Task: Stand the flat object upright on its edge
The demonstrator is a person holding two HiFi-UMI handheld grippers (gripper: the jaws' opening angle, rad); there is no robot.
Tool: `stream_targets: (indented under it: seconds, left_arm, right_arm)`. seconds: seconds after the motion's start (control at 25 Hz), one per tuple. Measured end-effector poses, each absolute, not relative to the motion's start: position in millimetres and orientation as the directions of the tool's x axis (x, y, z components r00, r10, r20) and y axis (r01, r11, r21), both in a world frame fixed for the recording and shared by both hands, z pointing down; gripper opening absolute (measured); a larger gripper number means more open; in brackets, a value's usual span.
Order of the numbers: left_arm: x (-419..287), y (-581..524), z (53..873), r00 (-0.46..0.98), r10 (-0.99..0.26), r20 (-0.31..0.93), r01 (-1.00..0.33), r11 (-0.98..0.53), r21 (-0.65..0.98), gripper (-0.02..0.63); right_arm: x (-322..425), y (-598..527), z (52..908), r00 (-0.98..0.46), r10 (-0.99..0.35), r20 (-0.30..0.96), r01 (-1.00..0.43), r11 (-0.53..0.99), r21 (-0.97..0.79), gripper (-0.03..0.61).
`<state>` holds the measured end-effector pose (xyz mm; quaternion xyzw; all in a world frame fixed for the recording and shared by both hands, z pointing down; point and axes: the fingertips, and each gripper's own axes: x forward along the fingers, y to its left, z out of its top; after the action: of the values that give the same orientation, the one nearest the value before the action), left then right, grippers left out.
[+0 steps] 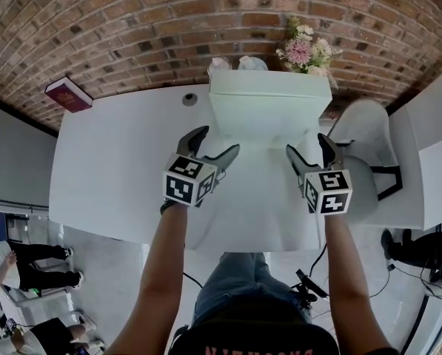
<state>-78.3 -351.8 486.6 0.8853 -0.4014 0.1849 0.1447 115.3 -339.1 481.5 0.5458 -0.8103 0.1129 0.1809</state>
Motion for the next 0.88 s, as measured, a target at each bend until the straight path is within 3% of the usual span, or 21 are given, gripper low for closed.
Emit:
stream_targets:
  seconds: [0.28, 0.56, 0.88]
  left_arm:
    - [-78.0, -328.8, 469.9, 0.600, -0.686, 0.412, -0.779, -0.618, 0.107, 0.376]
    - [-72.5, -306.8, 447.3, 0.573, -0.738, 0.355, -0.806, -0.586, 0.082, 0.271]
    - [-72.2, -281.3, 410.7, 0.508, -0.822, 0.258, -0.856, -0.514, 0.049, 0.092]
  right_arm:
    - [117.8, -316.9, 468.3, -0.345, -0.853, 0.392, -0.924, 0.381, 0.015, 0.304]
    - [119.4, -294.7, 442.7, -0.366, -0.870, 0.331, -0.919, 0.393, 0.016, 0.191]
    - [123.9, -263.9, 407.2, -0.388, -0.888, 0.246, -0.915, 0.402, 0.009, 0.044]
